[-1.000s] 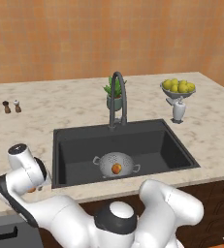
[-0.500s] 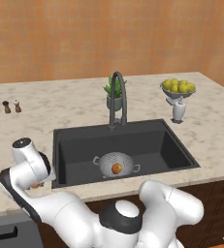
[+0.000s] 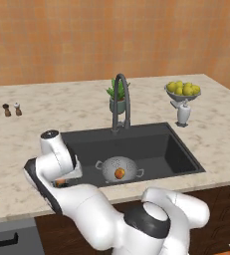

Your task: Put the colander in the sink, put the apple, tangerine, peach in the colander, and turn on the sink faucet and pour water over the colander.

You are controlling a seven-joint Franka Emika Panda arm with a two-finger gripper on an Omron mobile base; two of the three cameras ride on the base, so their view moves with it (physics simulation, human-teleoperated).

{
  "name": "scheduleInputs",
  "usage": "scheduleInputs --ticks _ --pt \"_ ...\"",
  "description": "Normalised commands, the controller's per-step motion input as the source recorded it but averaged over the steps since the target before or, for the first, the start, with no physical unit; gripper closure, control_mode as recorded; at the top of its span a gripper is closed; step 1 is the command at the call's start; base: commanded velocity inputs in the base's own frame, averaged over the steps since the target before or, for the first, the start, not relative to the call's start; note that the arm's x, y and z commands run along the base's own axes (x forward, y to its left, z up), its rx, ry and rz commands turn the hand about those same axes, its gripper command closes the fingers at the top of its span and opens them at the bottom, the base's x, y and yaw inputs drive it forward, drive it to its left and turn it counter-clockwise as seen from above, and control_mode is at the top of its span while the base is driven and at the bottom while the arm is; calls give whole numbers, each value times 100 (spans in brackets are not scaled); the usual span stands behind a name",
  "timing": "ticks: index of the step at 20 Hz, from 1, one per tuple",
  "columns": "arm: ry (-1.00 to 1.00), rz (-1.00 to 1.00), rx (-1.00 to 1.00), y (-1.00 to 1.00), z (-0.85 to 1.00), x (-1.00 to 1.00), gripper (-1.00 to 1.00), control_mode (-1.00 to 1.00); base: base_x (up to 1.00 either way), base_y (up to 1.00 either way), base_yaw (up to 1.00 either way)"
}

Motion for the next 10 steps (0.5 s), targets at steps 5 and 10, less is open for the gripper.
scheduleInputs --ticks 5,10 --pt "0 -13 3 -100 0 0 100 -100 0 0 0" --pt "0 -12 0 -100 0 12 100 -100 0 0 0"
